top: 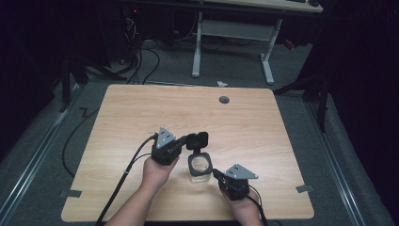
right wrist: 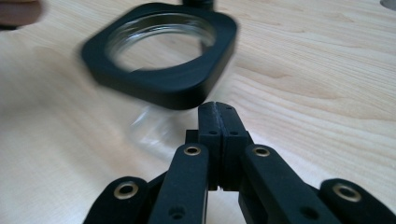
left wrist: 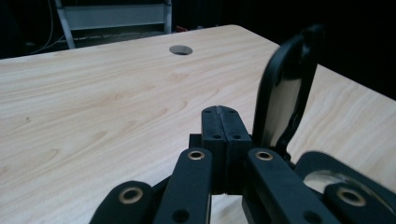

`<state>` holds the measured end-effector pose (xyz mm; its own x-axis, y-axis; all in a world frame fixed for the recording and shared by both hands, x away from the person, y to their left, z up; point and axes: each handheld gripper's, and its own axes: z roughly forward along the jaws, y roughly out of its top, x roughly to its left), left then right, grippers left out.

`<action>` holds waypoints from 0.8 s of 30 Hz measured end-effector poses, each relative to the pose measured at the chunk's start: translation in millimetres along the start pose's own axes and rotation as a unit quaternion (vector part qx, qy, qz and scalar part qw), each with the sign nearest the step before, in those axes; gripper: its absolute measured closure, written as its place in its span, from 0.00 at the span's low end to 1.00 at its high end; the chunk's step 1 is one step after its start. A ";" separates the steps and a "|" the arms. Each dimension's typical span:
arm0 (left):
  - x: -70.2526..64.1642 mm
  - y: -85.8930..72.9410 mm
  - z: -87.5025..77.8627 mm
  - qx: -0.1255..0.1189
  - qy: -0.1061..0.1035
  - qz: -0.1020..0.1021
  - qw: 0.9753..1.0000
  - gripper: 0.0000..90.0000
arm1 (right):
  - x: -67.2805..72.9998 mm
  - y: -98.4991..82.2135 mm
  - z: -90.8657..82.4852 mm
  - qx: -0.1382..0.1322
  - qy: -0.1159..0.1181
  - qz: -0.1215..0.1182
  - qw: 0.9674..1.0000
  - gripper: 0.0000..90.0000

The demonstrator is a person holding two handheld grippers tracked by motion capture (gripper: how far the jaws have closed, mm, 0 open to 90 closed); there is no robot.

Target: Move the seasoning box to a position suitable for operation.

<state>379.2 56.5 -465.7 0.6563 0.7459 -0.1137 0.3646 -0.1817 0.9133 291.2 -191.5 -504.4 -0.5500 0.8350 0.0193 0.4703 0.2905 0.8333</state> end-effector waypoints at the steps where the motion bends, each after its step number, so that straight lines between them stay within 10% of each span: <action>1: -1.2 -2.2 -2.5 0.001 -0.004 0.000 1.000 1.00 | -1.4 0.7 1.9 0.001 0.001 0.000 1.000 1.00; 7: 6.2 -3.8 -4.4 -0.003 0.011 -0.011 1.000 1.00 | -7.0 7.3 5.9 -0.005 -0.012 0.000 1.000 1.00; 16: 2.1 4.5 15.0 0.007 -0.010 -0.005 1.000 1.00 | 23.8 -16.8 -19.1 0.005 0.017 -0.022 1.000 1.00; 24: -7.3 -5.8 -8.1 0.001 -0.013 -0.007 1.000 1.00 | 2.6 -5.2 4.6 0.005 -0.006 -0.008 1.000 1.00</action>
<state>367.0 57.3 -467.0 0.6685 0.7310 -0.1372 0.3759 -0.1729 0.9104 290.5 -188.7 -511.2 -0.5492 0.8357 0.0003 0.4691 0.3080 0.8277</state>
